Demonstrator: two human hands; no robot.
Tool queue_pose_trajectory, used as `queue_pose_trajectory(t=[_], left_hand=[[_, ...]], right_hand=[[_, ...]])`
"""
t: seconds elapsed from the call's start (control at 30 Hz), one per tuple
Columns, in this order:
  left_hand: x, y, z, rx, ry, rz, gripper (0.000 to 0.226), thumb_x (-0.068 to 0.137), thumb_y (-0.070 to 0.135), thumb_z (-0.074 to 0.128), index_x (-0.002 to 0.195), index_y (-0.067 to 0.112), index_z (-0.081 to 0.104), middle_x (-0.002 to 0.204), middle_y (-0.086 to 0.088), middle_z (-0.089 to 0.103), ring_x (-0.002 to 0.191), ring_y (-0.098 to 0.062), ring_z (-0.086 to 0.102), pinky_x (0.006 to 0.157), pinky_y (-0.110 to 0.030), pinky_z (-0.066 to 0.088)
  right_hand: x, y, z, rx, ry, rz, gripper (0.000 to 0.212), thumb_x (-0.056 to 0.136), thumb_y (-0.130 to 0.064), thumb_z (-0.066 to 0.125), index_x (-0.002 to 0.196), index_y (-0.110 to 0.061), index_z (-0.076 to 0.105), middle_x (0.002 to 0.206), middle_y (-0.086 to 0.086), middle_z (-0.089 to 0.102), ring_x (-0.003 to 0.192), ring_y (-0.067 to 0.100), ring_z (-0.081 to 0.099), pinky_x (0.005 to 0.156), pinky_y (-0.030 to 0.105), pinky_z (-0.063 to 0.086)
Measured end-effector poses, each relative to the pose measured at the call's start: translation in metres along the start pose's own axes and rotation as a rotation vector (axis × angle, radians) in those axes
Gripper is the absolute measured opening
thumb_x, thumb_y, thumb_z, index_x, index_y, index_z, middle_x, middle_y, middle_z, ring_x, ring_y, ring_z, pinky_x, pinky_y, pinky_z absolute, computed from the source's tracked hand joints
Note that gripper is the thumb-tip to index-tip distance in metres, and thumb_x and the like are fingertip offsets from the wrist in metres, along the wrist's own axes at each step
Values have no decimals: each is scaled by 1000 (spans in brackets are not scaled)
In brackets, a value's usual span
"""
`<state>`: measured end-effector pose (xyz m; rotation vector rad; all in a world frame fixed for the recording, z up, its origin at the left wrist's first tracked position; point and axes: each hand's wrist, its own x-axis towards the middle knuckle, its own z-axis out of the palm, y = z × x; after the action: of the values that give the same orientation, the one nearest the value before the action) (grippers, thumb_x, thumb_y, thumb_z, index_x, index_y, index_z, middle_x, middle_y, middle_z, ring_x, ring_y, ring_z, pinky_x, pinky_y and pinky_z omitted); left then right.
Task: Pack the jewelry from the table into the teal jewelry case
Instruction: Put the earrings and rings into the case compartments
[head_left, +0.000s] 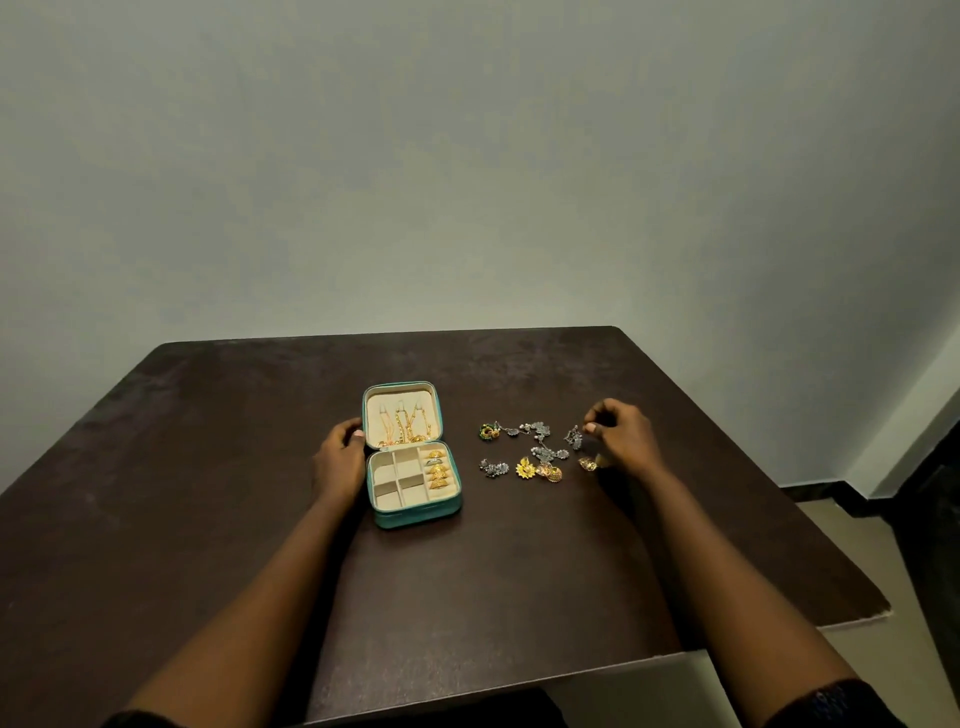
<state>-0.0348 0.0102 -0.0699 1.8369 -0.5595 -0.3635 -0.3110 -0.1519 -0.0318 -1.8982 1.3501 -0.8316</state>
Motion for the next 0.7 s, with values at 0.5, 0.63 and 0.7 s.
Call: queue_pose_trajectory(t=[0.5, 0.63, 0.7], left_hand=[[-45, 89, 58, 618, -98, 324, 39, 91, 16, 47, 127, 29, 54, 129, -3, 57, 126, -27, 40, 102, -46, 24], [-72, 94, 93, 769, -373, 540, 31, 94, 25, 49, 121, 36, 59, 118, 7, 64, 124, -22, 37, 93, -43, 25], [-79, 95, 101, 877, -496, 606, 28, 94, 30, 50, 119, 38, 60, 118, 7, 63, 125, -22, 35, 96, -46, 23]], right_hand=[[-7, 13, -19, -248, -83, -82, 14, 82, -7, 68, 95, -8, 71, 102, 7, 69, 93, 14, 59, 75, 19, 38], [-13, 12, -10, -447, -189, -181, 27, 75, -16, 75, 102, -15, 72, 109, 5, 66, 105, 21, 58, 87, 27, 44], [-14, 12, -9, -531, -205, -213, 29, 76, -20, 74, 105, -19, 71, 114, 2, 64, 111, 21, 55, 92, 30, 42]])
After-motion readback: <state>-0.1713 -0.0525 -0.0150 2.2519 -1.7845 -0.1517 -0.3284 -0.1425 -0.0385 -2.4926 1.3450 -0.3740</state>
